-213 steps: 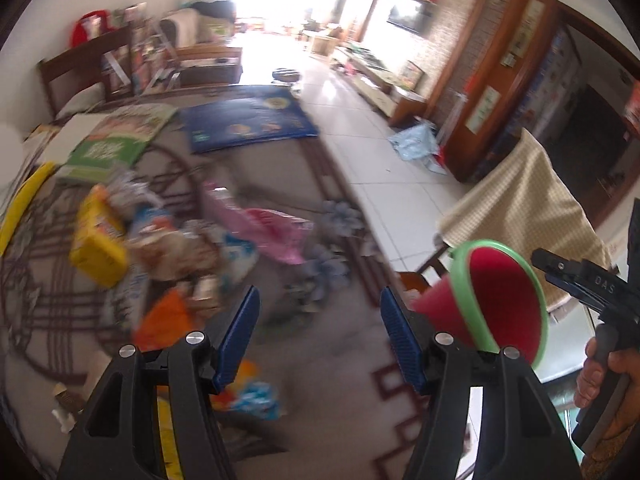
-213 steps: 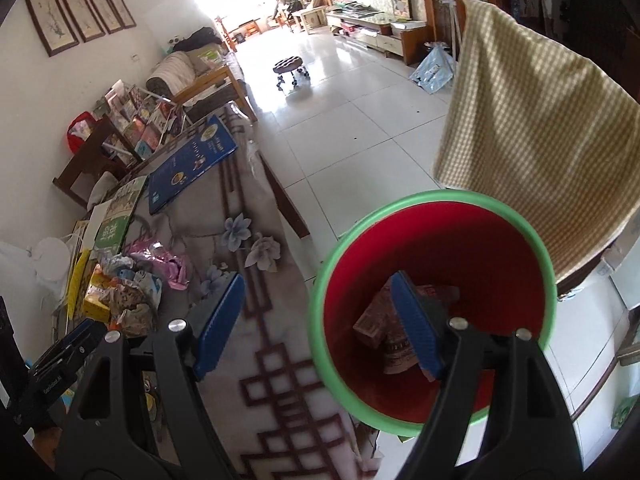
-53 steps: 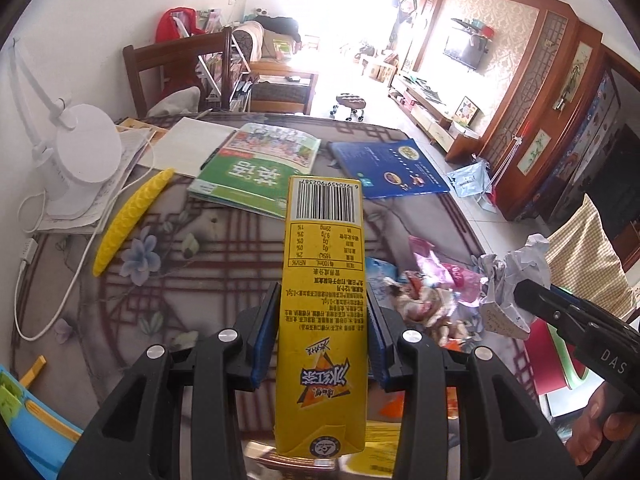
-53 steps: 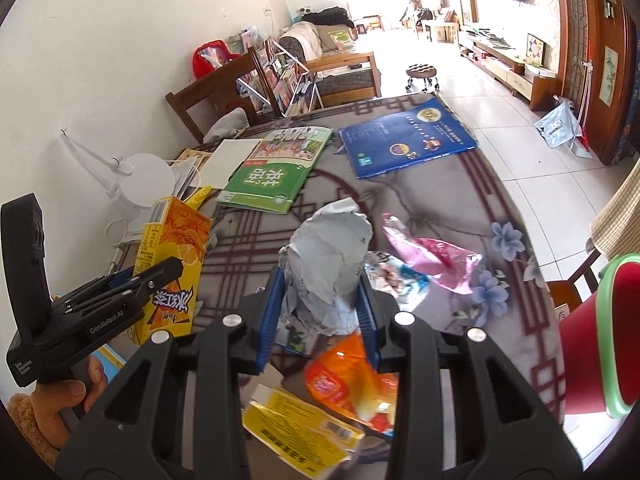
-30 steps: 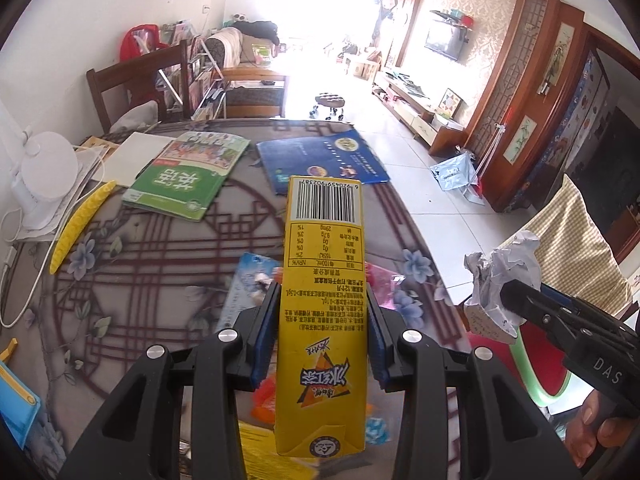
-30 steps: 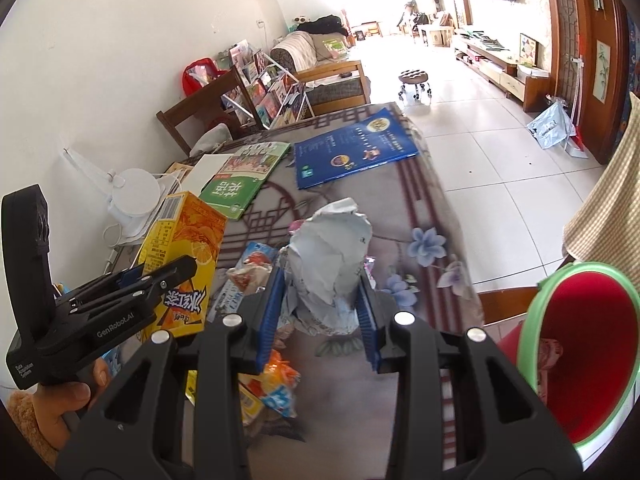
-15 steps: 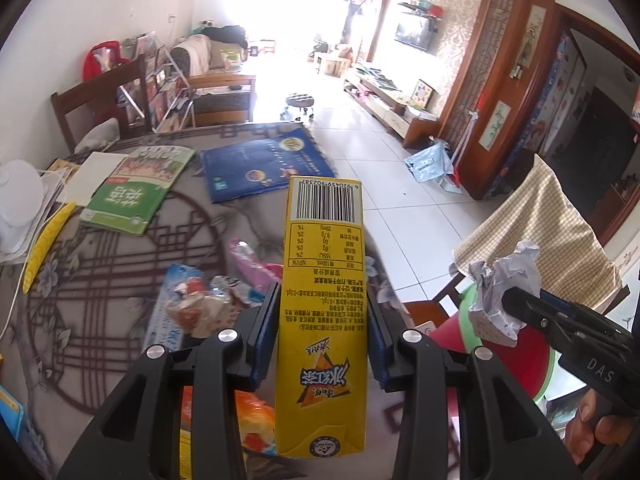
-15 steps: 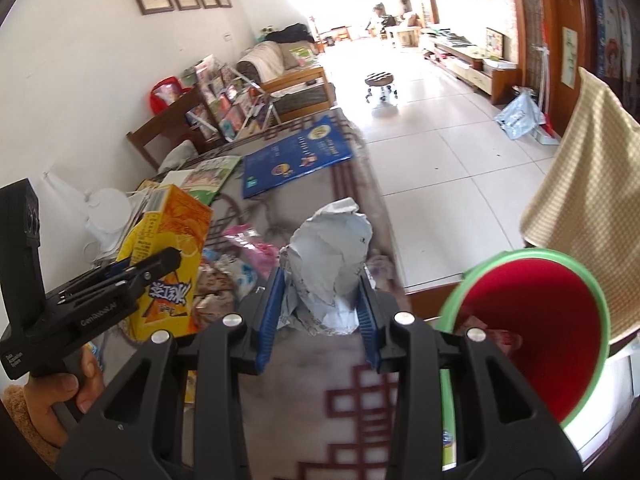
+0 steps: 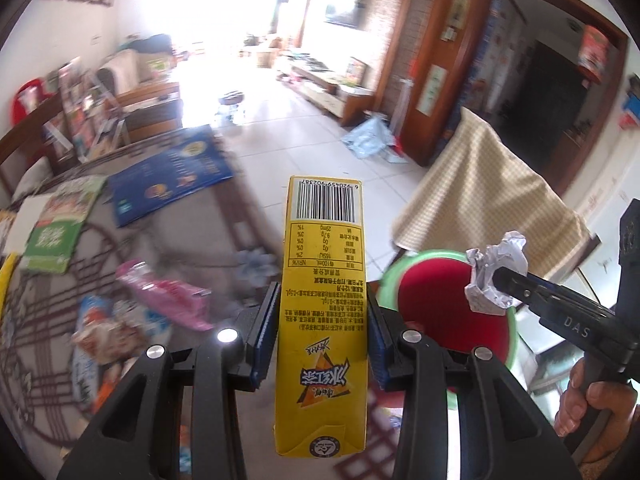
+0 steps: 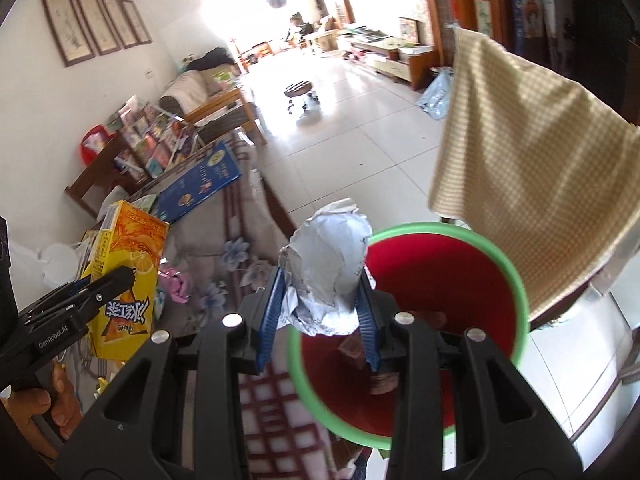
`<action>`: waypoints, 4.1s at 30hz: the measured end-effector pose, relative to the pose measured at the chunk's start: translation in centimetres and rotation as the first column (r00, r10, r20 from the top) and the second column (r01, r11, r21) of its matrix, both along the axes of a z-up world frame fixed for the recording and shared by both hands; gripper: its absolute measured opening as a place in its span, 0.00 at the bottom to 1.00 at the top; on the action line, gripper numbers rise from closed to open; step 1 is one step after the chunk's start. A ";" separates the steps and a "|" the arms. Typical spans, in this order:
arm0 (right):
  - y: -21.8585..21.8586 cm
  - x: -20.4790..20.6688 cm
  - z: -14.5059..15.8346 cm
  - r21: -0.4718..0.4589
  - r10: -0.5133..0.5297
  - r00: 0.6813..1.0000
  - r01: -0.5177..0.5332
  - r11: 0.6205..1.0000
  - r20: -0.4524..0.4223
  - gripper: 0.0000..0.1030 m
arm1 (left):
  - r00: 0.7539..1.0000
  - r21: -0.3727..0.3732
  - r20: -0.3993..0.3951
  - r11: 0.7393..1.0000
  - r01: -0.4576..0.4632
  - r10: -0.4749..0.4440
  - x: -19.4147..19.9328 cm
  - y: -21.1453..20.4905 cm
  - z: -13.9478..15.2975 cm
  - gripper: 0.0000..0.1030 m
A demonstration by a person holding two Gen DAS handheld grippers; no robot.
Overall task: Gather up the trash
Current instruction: 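Open the left tool over the bucket while the right tool releases the foil inside, then move both open tools back over the trash on the table, then grasp the brown cigarette pack with the left tool while the right tool grasps the yellow paper box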
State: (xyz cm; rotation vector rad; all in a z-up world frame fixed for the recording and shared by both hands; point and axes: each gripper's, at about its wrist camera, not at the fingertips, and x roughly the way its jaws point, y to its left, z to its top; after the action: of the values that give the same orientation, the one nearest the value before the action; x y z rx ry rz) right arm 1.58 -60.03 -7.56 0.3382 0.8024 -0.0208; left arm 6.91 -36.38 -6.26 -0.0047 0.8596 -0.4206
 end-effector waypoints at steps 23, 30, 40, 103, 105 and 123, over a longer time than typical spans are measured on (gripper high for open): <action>-8.7 -5.7 -1.7 0.021 -0.231 0.972 0.232 0.972 -0.039 0.36 | 0.944 -0.019 -0.031 0.944 0.328 -0.329 0.1 -16.1 -1.6 0.40; -9.2 -5.7 -1.8 0.037 -0.248 0.968 0.249 0.968 -0.042 0.45 | 0.947 -0.024 0.001 0.947 0.322 -0.322 0.0 -15.3 -1.2 0.57; -8.3 -4.9 -1.5 0.030 -0.228 0.973 0.229 0.973 -0.034 0.55 | 0.964 -0.017 0.004 0.964 0.264 -0.264 0.0 -12.0 -1.1 0.57; 35.2 -2.9 -7.4 0.067 0.417 0.852 -0.419 0.906 -0.317 0.66 | 0.902 0.163 -0.288 0.912 0.376 -0.321 -6.2 32.8 -16.3 0.22; 36.0 -3.3 -8.1 0.067 0.429 0.838 -0.433 0.899 -0.336 0.66 | 0.916 0.163 -0.283 0.927 0.339 -0.286 -5.9 33.7 -16.0 0.20; 46.1 -1.6 -13.1 -0.062 0.579 0.664 -0.681 0.730 -0.473 0.69 | 0.933 0.072 -0.356 0.995 0.075 -0.044 -4.2 37.9 -16.9 0.22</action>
State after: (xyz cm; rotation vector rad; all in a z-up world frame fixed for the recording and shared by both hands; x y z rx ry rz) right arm -0.07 -13.97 -20.68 -0.2090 1.3136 0.4910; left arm 2.70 1.48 -23.14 0.0244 1.2368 -0.4471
